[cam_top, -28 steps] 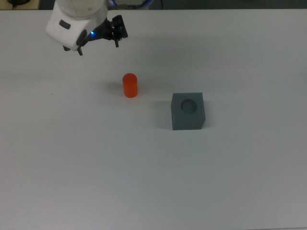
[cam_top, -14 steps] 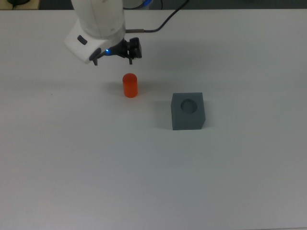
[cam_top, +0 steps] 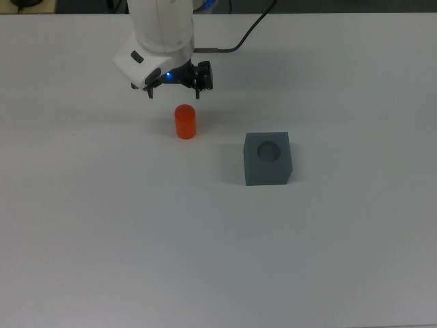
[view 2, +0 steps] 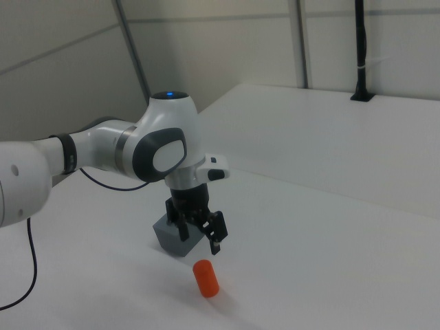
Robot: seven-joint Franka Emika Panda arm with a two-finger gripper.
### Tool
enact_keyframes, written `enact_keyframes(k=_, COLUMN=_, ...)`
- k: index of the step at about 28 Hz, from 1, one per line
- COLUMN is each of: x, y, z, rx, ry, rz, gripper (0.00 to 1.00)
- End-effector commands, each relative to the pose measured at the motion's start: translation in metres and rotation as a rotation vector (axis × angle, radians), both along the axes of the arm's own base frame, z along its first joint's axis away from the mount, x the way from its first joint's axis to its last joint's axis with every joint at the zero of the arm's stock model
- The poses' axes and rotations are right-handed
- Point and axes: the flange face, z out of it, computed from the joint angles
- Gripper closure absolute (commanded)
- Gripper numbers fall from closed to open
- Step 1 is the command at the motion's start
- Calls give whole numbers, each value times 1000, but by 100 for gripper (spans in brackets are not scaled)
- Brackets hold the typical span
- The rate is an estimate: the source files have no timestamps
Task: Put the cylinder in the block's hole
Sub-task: 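Move the open gripper over the orange cylinder, then lower the gripper around the orange cylinder and close it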
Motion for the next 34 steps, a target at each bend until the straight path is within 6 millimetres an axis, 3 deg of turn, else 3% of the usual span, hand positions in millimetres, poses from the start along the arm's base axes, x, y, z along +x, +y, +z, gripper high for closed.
enact_keyframes(k=1, x=-14, y=3, z=-13, rx=-19, ry=3, rz=-5, gripper=0)
enact_keyframes(k=11, x=-5, y=17, z=-62, rx=-61, ry=58, rz=42, gripper=0)
enact_keyframes(k=19, x=3, y=29, z=-80, rx=-88, ry=47, rz=49, gripper=0)
enact_keyframes(k=22, x=5, y=30, z=-87, rx=-93, ry=52, rz=56, gripper=21)
enact_keyframes(k=23, x=5, y=30, z=-87, rx=-93, ry=52, rz=56, gripper=30)
enact_keyframes(k=24, x=5, y=30, z=-86, rx=-93, ry=51, rz=56, gripper=50)
enact_keyframes(k=30, x=6, y=30, z=-83, rx=-91, ry=46, rz=55, gripper=99)
enact_keyframes(k=34, x=9, y=29, z=-78, rx=-91, ry=37, rz=53, gripper=100)
